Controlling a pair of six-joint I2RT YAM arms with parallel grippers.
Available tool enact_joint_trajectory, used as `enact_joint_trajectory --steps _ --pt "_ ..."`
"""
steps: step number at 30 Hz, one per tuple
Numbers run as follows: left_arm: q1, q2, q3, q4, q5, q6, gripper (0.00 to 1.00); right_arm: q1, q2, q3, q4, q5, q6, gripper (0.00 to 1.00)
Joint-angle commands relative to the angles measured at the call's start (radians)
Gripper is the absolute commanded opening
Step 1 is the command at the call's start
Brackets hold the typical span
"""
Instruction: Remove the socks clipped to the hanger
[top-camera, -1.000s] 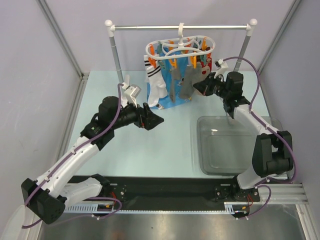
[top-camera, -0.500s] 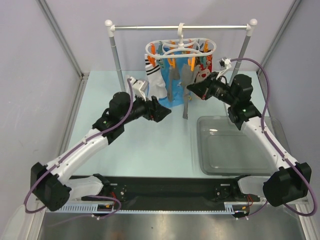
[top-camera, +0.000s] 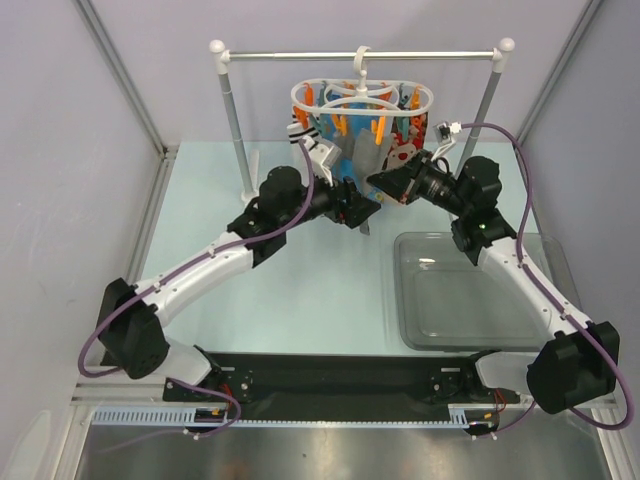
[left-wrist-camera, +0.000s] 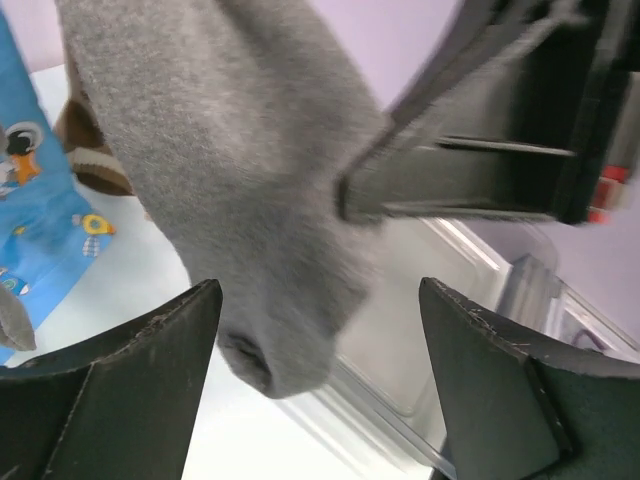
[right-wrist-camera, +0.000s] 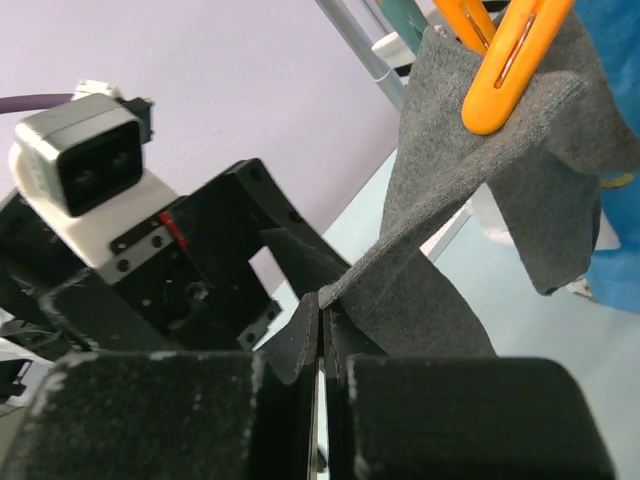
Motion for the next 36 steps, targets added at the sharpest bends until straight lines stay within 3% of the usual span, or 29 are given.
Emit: enact_joint_trajectory --steps 1,3,6,7,9,10,11,12,14,15,18,21,29,36 --pt "-0.006 0.027 0.058 0.026 -0.079 0.035 0.85 0.011 -0.028 -0.005 0.104 -0.026 0.060 0.00" --pt "-0.004 0.040 0.057 0.032 -0.091 0.040 0.83 0.014 -0.023 -0.005 0.108 -0.027 0.070 0.00" --pt "-0.006 0.055 0.074 0.026 -0.096 0.037 0.65 0.019 -0.014 -0.005 0.119 -0.034 0.083 0.00" --pt "-0.006 0.059 0.083 0.023 -0.099 0.037 0.50 0.020 -0.011 -0.003 0.122 -0.035 0.088 0.00" --pt "-0.006 0.078 0.098 0.004 -0.103 0.037 0.34 0.023 -0.005 -0.003 0.134 -0.037 0.099 0.00" --pt "-0.004 0.081 0.115 -0.005 -0.096 0.038 0.18 0.025 -0.002 -0.003 0.139 -0.035 0.100 0.00" --pt "-0.004 0.087 0.123 -0.013 -0.077 0.040 0.08 0.025 0.001 0.000 0.139 -0.034 0.100 0.01" --pt "-0.004 0.089 0.129 -0.023 -0.067 0.040 0.01 0.025 0.003 0.005 0.139 -0.034 0.099 0.10" --pt "-0.004 0.086 0.132 -0.027 -0.025 0.030 0.00 0.014 0.014 0.026 0.127 -0.014 0.085 0.27" --pt "-0.004 0.083 0.132 -0.030 -0.013 0.021 0.00 -0.006 0.020 0.032 0.124 -0.003 0.085 0.41" --pt "-0.004 0.064 0.123 -0.031 0.053 0.006 0.00 -0.084 0.055 0.051 0.210 -0.011 0.132 0.62" --pt "-0.006 0.061 0.132 -0.048 0.119 -0.002 0.00 -0.135 0.119 0.072 0.355 -0.050 0.223 0.72" --pt "-0.004 0.069 0.161 -0.085 0.174 -0.017 0.00 -0.165 0.314 0.225 0.458 -0.115 0.257 0.79" --pt "-0.004 0.083 0.173 -0.086 0.203 -0.028 0.00 -0.170 0.394 0.275 0.553 -0.113 0.320 0.74"
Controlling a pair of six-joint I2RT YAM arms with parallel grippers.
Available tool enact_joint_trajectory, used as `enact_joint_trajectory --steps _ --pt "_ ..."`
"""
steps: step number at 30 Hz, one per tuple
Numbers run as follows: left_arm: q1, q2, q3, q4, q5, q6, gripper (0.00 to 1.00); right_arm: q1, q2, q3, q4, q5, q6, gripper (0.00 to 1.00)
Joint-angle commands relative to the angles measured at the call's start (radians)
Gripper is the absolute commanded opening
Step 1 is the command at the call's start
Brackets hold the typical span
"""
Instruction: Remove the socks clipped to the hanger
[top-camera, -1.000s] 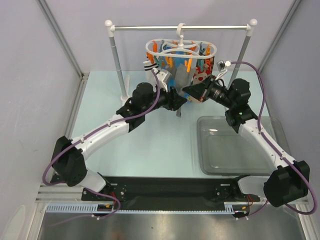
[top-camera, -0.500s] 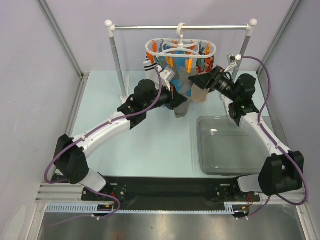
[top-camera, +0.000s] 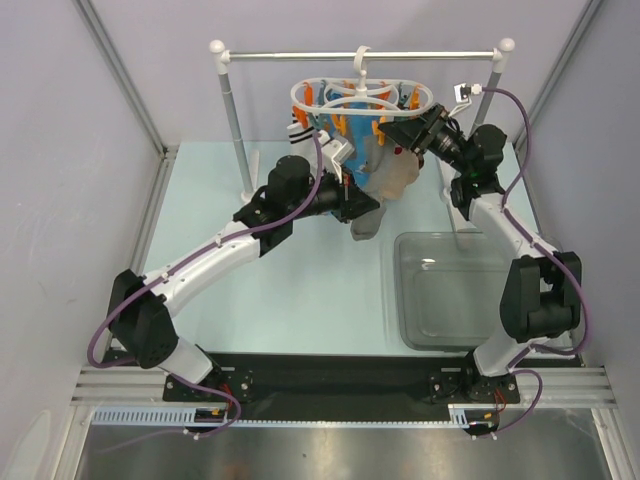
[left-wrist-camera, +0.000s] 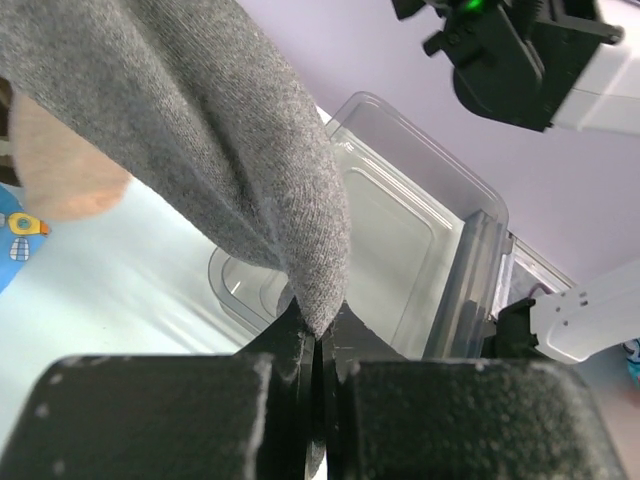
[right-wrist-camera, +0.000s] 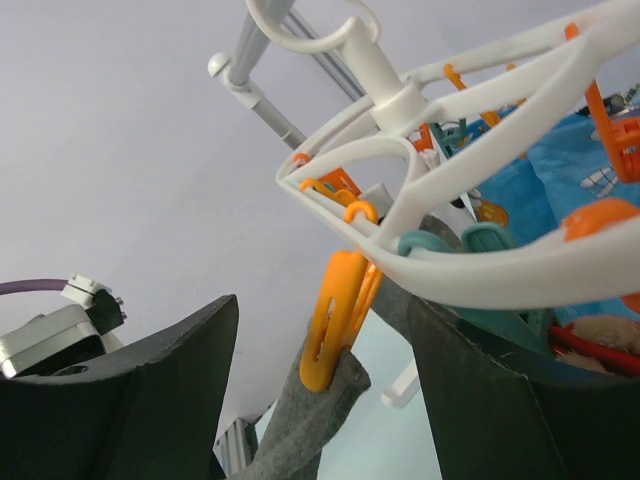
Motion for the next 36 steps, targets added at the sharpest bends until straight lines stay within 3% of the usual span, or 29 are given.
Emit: enact_joint_trajectory --steps 1,10,18,20,25,29,31,32,36 --pt "-0.002 -0.003 0.056 0.016 0.051 -0.017 0.00 -0.003 0.035 0.054 0.157 -0.026 0.089 0.74" --pt "-0.002 0.011 0.070 0.025 0.108 0.000 0.00 -0.003 0.069 0.037 0.263 -0.031 0.209 0.76" --pt "0.006 0.027 0.081 0.019 0.135 0.012 0.00 -0.006 0.158 0.004 0.580 -0.043 0.473 0.79" --pt "0.007 0.030 0.085 0.002 0.111 0.021 0.00 -0.007 0.158 -0.019 0.586 -0.046 0.501 0.78" --pt "0.011 0.041 0.088 -0.007 0.105 0.029 0.00 -0.013 0.074 -0.026 0.292 -0.033 0.255 0.76" --pt "0.012 0.046 0.093 -0.021 0.068 0.033 0.00 -0.015 0.066 0.008 0.222 -0.059 0.237 0.73" --pt "0.011 0.053 0.107 -0.045 0.033 0.046 0.00 -0.013 0.032 0.020 0.105 -0.031 0.164 0.73" --pt "0.012 0.055 0.107 -0.052 0.016 0.061 0.00 -0.013 -0.019 0.034 -0.131 -0.002 0.006 0.73" --pt "0.011 0.035 0.073 -0.023 -0.136 0.073 0.00 -0.001 -0.133 0.141 -0.723 0.290 -0.300 0.74"
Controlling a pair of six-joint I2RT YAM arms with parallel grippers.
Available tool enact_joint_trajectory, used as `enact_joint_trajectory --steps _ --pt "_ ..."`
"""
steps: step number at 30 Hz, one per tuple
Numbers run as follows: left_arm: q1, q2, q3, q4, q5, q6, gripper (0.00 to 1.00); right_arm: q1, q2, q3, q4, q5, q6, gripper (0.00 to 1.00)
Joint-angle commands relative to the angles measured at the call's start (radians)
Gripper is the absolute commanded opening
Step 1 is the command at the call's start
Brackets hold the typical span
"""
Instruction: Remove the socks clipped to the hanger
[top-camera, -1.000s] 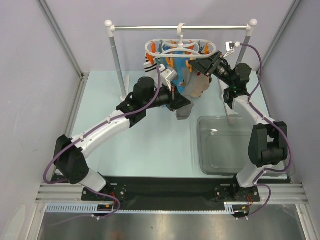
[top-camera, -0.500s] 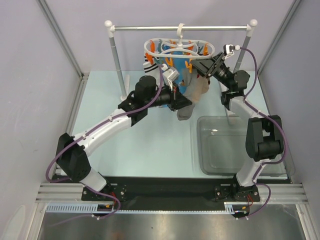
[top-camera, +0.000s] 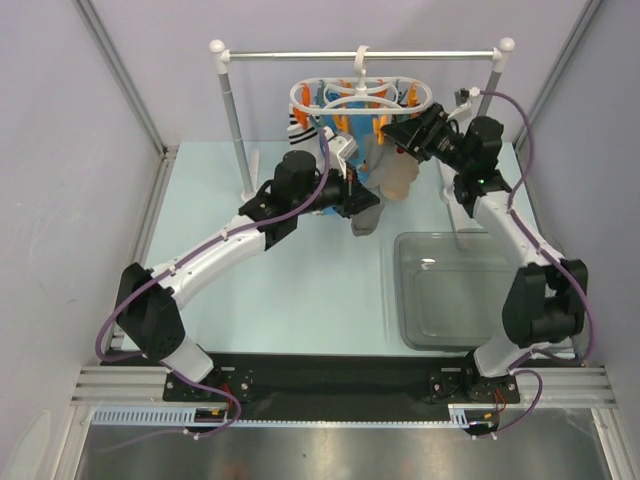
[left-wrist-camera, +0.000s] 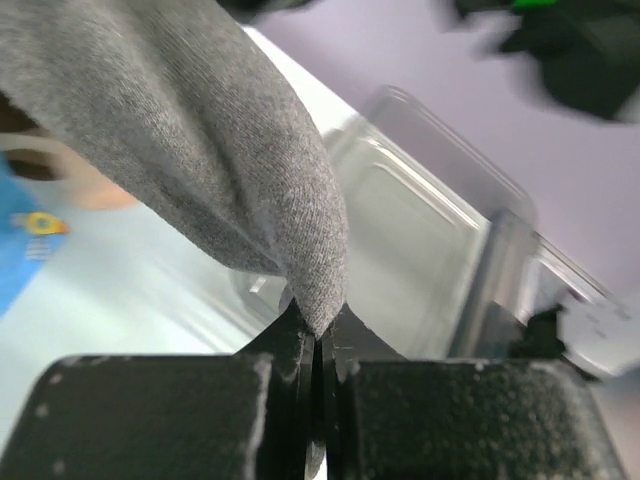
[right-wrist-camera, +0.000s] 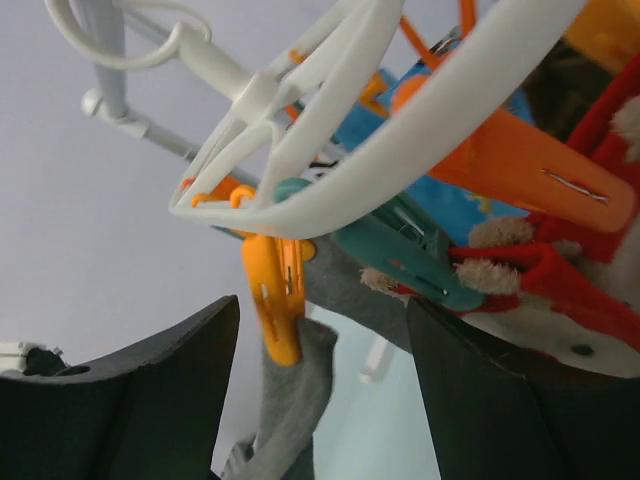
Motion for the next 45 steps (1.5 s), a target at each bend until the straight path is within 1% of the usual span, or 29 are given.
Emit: enact_joint_trajectory --steps 1,2,3,4,5,7,8,11,13,15,19,21,24,25,26,27,28,30,31,32,33,34,37,39,40,42,43,44,45 --pt "0.002 -0.023 -0.007 0.037 -0.144 0.036 0.00 0.013 -0.148 0.169 -0.550 0.323 -0.339 0.74" --pt "-0.004 -0.026 -0.019 0.062 -0.167 0.036 0.00 0.028 -0.162 0.205 -0.679 0.386 -0.374 0.73" --pt "-0.006 -0.032 -0.029 0.072 -0.187 0.039 0.00 0.046 -0.165 0.235 -0.730 0.447 -0.443 0.73" --pt "-0.012 -0.035 -0.041 0.078 -0.229 0.042 0.00 0.085 -0.163 0.268 -0.773 0.556 -0.471 0.73" --pt "-0.021 -0.038 -0.044 0.084 -0.247 0.051 0.00 0.105 -0.157 0.350 -0.853 0.605 -0.501 0.73" --pt "-0.030 -0.043 -0.056 0.106 -0.297 0.067 0.00 0.167 -0.114 0.439 -0.925 0.735 -0.560 0.72" --pt "-0.041 -0.047 -0.061 0.112 -0.310 0.068 0.00 0.189 -0.095 0.520 -0.982 0.774 -0.575 0.71" --pt "-0.052 -0.067 -0.084 0.155 -0.343 0.070 0.00 0.272 -0.027 0.661 -1.054 0.906 -0.614 0.66" --pt "-0.055 -0.081 -0.101 0.179 -0.353 0.070 0.00 0.297 0.025 0.716 -1.088 0.959 -0.620 0.66" --pt "-0.057 -0.086 -0.104 0.185 -0.353 0.070 0.00 0.316 0.051 0.763 -1.120 0.960 -0.614 0.66" --pt "-0.061 -0.093 -0.108 0.181 -0.356 0.067 0.00 0.365 0.079 0.768 -1.120 1.026 -0.620 0.64" --pt "-0.064 -0.103 -0.116 0.195 -0.337 0.065 0.00 0.372 0.090 0.763 -1.110 1.020 -0.623 0.63" --pt "-0.064 -0.118 -0.131 0.212 -0.289 0.044 0.00 0.357 0.079 0.718 -1.079 0.932 -0.612 0.65" --pt "-0.066 -0.120 -0.131 0.212 -0.271 0.036 0.00 0.321 0.070 0.666 -1.038 0.822 -0.603 0.66" --pt "-0.064 -0.123 -0.127 0.198 -0.261 0.031 0.00 0.301 0.033 0.629 -1.004 0.757 -0.592 0.68" --pt "-0.061 -0.123 -0.122 0.189 -0.248 0.022 0.00 0.281 0.010 0.584 -0.960 0.626 -0.563 0.69" --pt "-0.060 -0.123 -0.113 0.176 -0.212 0.002 0.00 0.240 -0.016 0.526 -0.856 0.573 -0.545 0.70" --pt "-0.041 -0.126 -0.105 0.155 -0.166 -0.028 0.00 0.194 -0.100 0.358 -0.738 0.461 -0.508 0.75" --pt "-0.034 -0.126 -0.102 0.147 -0.124 -0.066 0.00 0.173 -0.128 0.302 -0.606 0.357 -0.447 0.77" --pt "-0.014 -0.126 -0.099 0.140 -0.095 -0.087 0.00 0.128 -0.148 0.195 -0.541 0.306 -0.415 0.79" --pt "-0.003 -0.127 -0.096 0.132 -0.074 -0.105 0.00 0.110 -0.175 0.152 -0.475 0.260 -0.375 0.80" --pt "0.005 -0.130 -0.087 0.109 -0.058 -0.137 0.00 0.093 -0.185 0.109 -0.324 0.173 -0.300 0.81" --pt "0.037 -0.127 -0.049 0.039 0.009 -0.173 0.00 0.044 -0.197 -0.043 -0.099 0.054 -0.177 0.85" --pt "0.057 -0.126 -0.026 -0.001 0.037 -0.186 0.00 0.037 -0.191 -0.077 0.056 0.025 -0.094 0.88" --pt "0.065 -0.124 -0.009 -0.031 0.048 -0.202 0.00 0.036 -0.179 -0.105 0.170 -0.004 -0.060 0.89" --pt "0.085 -0.127 -0.001 -0.074 0.078 -0.219 0.00 0.033 -0.170 -0.129 0.278 -0.027 0.038 0.94" --pt "0.091 -0.129 0.004 -0.086 0.084 -0.220 0.00 0.031 -0.160 -0.142 0.371 -0.032 0.067 0.96" --pt "0.098 -0.130 0.008 -0.126 0.088 -0.214 0.00 0.030 -0.145 -0.142 0.406 -0.038 0.092 1.00" --pt "0.103 -0.130 0.014 -0.137 0.092 -0.210 0.00 0.030 -0.134 -0.140 0.433 -0.049 0.133 1.00"
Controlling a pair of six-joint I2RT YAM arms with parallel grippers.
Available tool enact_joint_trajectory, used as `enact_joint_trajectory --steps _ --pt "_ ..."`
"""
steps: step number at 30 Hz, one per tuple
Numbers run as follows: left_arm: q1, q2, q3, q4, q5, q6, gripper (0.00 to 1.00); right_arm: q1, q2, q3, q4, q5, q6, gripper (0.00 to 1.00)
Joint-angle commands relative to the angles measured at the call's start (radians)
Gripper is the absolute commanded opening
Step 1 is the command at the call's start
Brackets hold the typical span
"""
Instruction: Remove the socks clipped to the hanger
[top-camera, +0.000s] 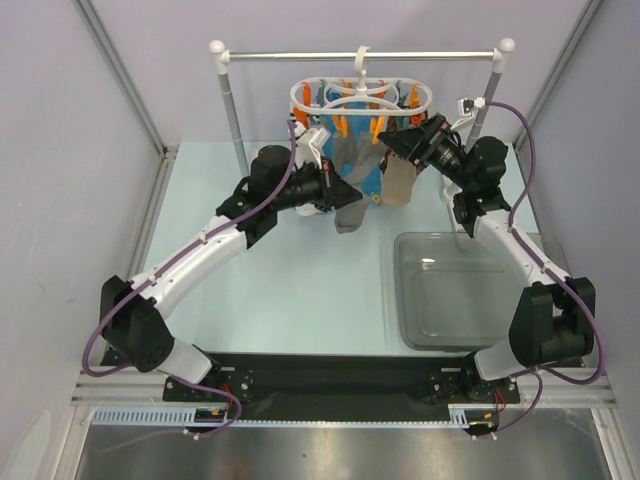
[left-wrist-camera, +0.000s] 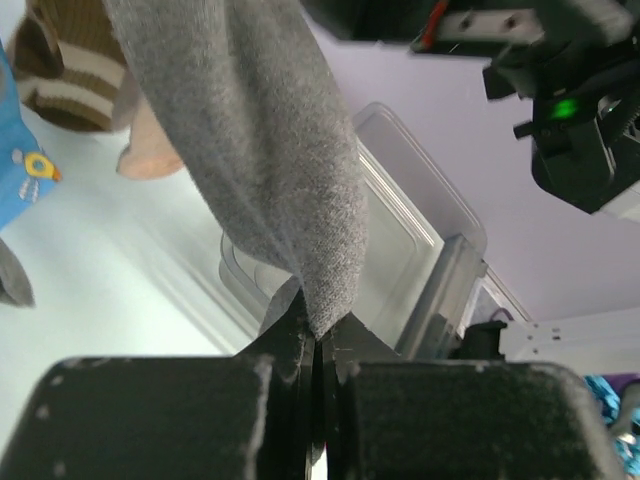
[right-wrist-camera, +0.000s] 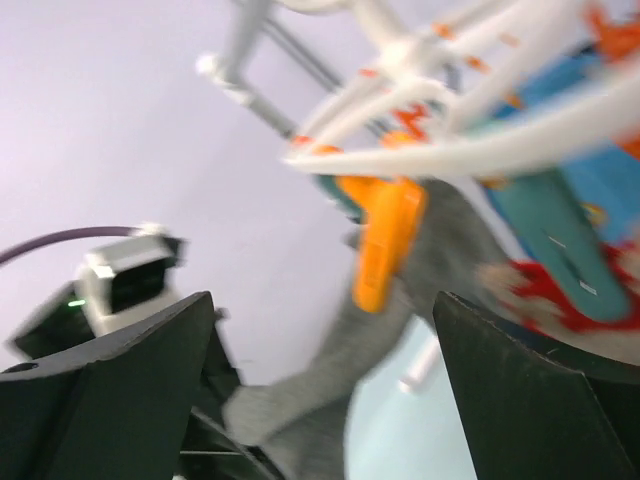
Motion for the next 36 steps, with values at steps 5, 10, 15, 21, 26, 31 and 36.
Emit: enact_joint_trajectory --steps 5,10,15,21,26,31,36 --pt "0.060 -0.058 0.020 -0.049 0.153 -0.081 0.00 -0.005 0.077 0.014 0.471 -0.086 0.247 0.98" --pt "0.080 -0.041 0.064 -0.044 0.276 -0.112 0.00 -0.005 0.177 0.029 0.656 -0.091 0.365 0.94" --pt "0.080 -0.024 0.098 -0.077 0.301 -0.107 0.00 -0.004 0.229 0.038 0.720 -0.079 0.408 0.89" --pt "0.082 -0.020 0.105 -0.096 0.310 -0.098 0.00 0.014 0.299 0.060 0.784 -0.076 0.460 0.85" --pt "0.082 -0.007 0.106 -0.100 0.316 -0.090 0.00 0.028 0.370 0.092 0.902 -0.073 0.544 0.77" --pt "0.085 0.013 0.112 -0.096 0.325 -0.089 0.00 0.034 0.411 0.107 0.976 -0.060 0.623 0.79" --pt "0.091 0.022 0.115 -0.100 0.324 -0.081 0.00 0.038 0.428 0.113 1.026 -0.051 0.657 0.74"
